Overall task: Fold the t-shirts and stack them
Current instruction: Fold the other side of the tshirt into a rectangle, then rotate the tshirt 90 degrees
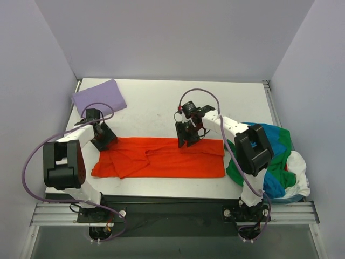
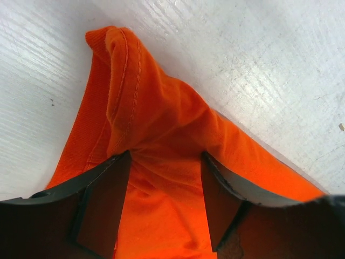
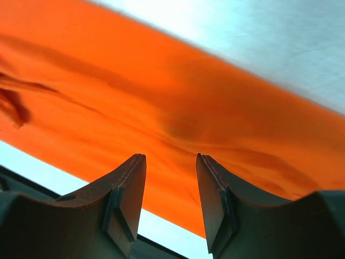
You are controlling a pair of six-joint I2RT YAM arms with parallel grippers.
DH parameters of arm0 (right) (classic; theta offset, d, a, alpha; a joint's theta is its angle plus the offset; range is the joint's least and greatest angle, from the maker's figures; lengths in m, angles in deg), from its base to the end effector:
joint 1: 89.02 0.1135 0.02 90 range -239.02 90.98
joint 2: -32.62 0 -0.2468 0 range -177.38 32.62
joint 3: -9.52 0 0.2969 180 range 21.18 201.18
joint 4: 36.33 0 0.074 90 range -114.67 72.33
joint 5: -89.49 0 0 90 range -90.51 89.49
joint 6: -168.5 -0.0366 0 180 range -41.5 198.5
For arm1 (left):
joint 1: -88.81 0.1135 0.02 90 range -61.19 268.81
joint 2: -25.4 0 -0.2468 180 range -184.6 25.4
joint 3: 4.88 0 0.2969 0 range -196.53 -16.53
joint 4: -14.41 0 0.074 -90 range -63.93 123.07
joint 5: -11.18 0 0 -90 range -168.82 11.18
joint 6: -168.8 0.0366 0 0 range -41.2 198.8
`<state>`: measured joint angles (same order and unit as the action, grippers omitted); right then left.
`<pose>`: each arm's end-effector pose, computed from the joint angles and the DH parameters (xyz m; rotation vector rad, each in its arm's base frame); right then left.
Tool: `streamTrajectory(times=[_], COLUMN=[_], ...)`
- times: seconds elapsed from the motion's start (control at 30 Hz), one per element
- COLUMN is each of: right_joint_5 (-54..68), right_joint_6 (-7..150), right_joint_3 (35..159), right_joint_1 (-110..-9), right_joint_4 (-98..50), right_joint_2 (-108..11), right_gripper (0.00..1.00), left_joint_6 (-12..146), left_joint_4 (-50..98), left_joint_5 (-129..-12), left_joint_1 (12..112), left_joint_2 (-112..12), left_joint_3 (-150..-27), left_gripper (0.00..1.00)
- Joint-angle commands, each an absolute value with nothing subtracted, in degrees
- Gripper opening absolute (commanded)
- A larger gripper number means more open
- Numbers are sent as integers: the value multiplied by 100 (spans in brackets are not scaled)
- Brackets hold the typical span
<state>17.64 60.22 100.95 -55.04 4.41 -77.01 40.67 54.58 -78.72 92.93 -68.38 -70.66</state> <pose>0.3594 0.2560 0.1600 -0.4880 2.6609 0.7183 0.3387 0.0243 0.1177 -0.9991 2.5872 -0.1587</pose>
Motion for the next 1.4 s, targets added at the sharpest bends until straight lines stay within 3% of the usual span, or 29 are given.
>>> streamTrajectory(times=[0.0, 0.4, 0.63, 0.9, 1.37], right_joint_5=[1426, 1312, 1329, 1443, 1549], right_joint_6=[6154, 6382, 6242, 5820, 4775], right_joint_3=[10073, 9703, 9440, 8878, 7709], right_joint_1=[-5781, -6265, -6274, -6265, -6081], right_joint_4=[688, 679, 688, 758, 986], right_joint_2=[-7672, -7786, -7900, -7865, -6838], right_gripper=[43, 43, 43, 42, 42], left_joint_6=[4398, 4285, 3600, 3634, 4434], left_joint_4=[5288, 5841, 5596, 5314, 5753], left_joint_5=[-8145, -8180, -7882, -7732, -7978], left_joint_1=[9418, 9119, 8706, 8600, 7757], left_joint_2=[-6979, -6311, -6214, -6934, -8911], left_joint_3=[-7164, -7841, -7059, -6742, -9087], left_gripper=[65, 70, 70, 70, 70])
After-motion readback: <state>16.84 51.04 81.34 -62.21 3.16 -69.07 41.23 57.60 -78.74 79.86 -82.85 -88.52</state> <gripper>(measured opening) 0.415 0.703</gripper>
